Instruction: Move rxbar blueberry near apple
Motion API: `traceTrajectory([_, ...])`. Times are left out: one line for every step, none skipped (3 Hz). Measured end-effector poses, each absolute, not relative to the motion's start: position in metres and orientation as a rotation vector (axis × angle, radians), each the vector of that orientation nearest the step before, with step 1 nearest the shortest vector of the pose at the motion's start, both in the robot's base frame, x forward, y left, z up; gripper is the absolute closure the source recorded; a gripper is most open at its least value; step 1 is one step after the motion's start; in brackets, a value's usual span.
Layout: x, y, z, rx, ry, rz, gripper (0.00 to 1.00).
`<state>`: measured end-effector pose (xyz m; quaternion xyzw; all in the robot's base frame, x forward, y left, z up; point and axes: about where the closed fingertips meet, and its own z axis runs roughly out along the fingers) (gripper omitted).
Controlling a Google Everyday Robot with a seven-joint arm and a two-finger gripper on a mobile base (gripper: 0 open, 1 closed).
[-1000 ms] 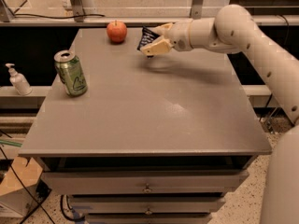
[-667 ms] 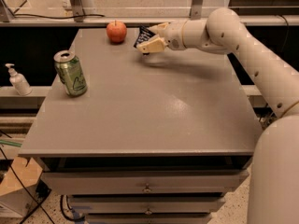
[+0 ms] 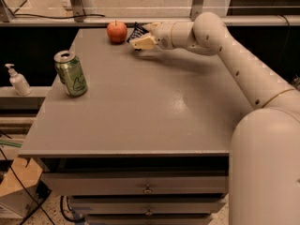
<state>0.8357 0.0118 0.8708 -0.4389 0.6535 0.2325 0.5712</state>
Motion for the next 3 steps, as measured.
traceTrajectory([0.8459,0.0180,0.8660,-1.005,1.542,0.544,0.13])
traceTrajectory([0.8456,0.0210,0.8650,-1.008,1.541,0.548,0.00])
traceTrajectory([0.8456,0.0212,0.8649,-1.008,1.541,0.548,0.00])
